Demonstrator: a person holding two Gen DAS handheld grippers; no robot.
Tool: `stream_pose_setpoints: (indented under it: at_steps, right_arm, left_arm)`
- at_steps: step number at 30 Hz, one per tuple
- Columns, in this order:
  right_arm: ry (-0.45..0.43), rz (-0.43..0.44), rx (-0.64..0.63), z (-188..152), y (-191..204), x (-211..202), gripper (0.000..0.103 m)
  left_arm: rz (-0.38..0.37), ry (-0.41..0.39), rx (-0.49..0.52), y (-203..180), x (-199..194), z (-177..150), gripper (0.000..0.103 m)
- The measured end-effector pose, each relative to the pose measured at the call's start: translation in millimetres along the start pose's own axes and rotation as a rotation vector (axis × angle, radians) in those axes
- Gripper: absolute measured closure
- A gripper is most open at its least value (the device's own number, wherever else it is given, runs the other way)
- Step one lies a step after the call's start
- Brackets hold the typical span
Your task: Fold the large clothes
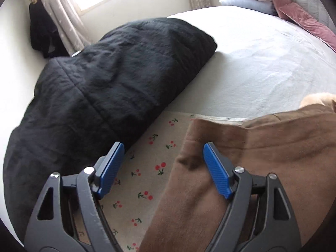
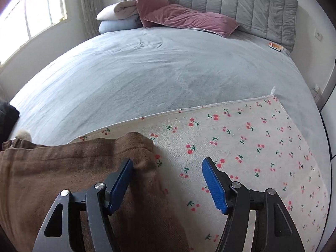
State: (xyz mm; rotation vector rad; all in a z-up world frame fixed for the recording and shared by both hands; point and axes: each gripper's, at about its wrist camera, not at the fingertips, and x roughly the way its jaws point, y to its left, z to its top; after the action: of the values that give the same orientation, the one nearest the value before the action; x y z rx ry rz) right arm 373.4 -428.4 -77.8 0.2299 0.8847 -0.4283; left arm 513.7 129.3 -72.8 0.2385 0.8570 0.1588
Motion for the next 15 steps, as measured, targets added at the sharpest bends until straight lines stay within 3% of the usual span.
stream_pose_setpoints:
  at_steps: [3, 5, 8, 10, 13, 15]
  right_arm:
    - [-0.038, 0.054, -0.083, -13, 21, -35, 0.033]
    - [-0.032, 0.121, -0.143, -30, 43, -54, 0.031]
    - [-0.012, 0.190, -0.188, -60, 61, -62, 0.023]
    - [-0.014, 0.154, -0.212, -75, 57, -57, 0.023]
    - [-0.016, 0.102, -0.139, -82, 26, -64, 0.023]
    - [0.001, 0.037, -0.108, -87, 12, -80, 0.023]
  left_arm:
    - [-0.097, -0.064, 0.088, -22, -47, -15, 0.024]
    - [-0.179, -0.096, 0.140, -38, -72, -33, 0.014]
    - [-0.222, -0.067, 0.182, -51, -75, -64, 0.011]
    - [-0.239, -0.005, 0.151, -42, -62, -78, 0.010]
    - [-0.306, 0.031, 0.010, -6, -65, -88, 0.009]
    - [-0.272, 0.040, -0.006, 3, -81, -96, 0.009]
